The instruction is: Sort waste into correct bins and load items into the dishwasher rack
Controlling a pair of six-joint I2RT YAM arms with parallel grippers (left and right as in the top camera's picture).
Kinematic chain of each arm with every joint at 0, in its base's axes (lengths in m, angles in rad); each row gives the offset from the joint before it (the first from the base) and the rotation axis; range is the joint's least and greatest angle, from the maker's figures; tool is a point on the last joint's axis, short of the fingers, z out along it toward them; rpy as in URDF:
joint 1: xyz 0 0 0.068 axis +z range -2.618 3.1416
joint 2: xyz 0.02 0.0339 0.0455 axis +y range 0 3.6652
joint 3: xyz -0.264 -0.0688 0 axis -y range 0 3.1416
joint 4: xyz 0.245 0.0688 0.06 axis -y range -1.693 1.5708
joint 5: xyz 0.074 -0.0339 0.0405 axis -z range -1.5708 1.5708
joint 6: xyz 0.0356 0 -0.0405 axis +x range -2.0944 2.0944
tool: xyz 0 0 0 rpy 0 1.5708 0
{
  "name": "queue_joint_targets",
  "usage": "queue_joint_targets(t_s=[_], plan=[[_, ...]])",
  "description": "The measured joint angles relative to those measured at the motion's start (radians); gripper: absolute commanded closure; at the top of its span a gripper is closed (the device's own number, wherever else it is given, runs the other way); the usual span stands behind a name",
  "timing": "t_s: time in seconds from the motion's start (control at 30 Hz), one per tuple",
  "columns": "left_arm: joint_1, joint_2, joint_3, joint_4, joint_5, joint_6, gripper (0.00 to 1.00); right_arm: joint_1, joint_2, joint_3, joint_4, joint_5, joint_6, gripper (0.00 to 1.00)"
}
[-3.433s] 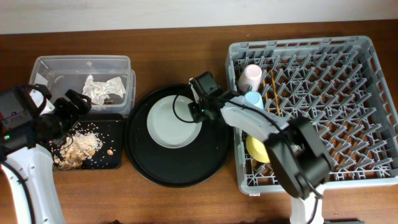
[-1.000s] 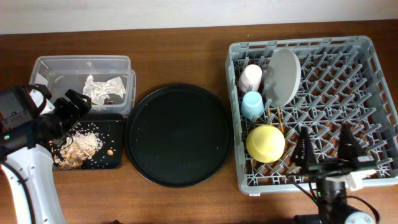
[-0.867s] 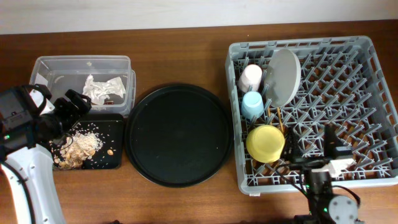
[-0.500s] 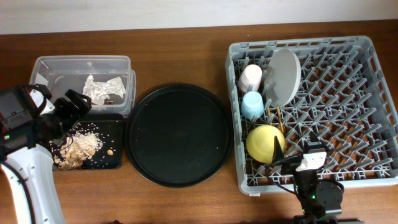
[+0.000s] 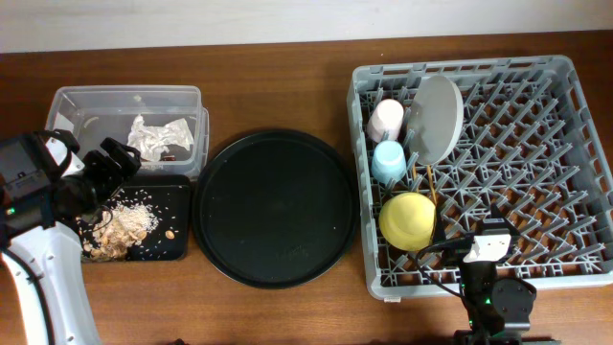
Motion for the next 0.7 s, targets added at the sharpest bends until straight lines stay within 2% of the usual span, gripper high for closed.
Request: queue_joint_targets(t_s=[0.17, 0.23, 0.3, 0.37, 0.5, 0.6, 0.63, 0.67, 0.7], plan=[[-0.012, -0.004, 0.000, 0.000, -0.002, 0.000, 0.01, 0.000, 0.000, 0.000, 0.000, 0.000, 0.001, 0.02], [-0.087, -0.063, -0.019, 0.003, -0.020, 0.000, 0.01, 0.000, 0.000, 0.000, 0.000, 0.000, 0.001, 0.02], [-0.270, -0.236, -0.067, 0.000, -0.019, 0.000, 0.01, 0.000, -0.001, 0.000, 0.000, 0.000, 0.001, 0.02], [-0.393, -0.411, -0.135, 0.005, -0.028, 0.000, 0.01, -0.001, -0.002, 0.000, 0.000, 0.000, 0.001, 0.02], [-0.437, -0.815, -0.384, 0.013, -0.039, 0.000, 0.01, -0.002, -0.002, 0.000, 0.000, 0.000, 0.000, 0.02], [-0.438, -1.054, -0.640, 0.286, -0.072, 0.000, 0.01, -0.002, -0.002, 0.000, 0.000, 0.000, 0.000, 0.02], [-0.438, -1.085, -0.685, 0.377, -0.077, 0.000, 0.01, -0.002, -0.003, 0.000, 0.001, 0.000, 0.001, 0.02], [-0.438, -1.166, -0.822, 0.647, -0.088, 0.001, 0.01, -0.002, -0.003, 0.000, 0.000, 0.000, 0.000, 0.02], [-0.438, -1.188, -0.868, 0.731, -0.091, 0.000, 0.01, -0.002, -0.003, 0.000, 0.000, 0.000, 0.000, 0.01]])
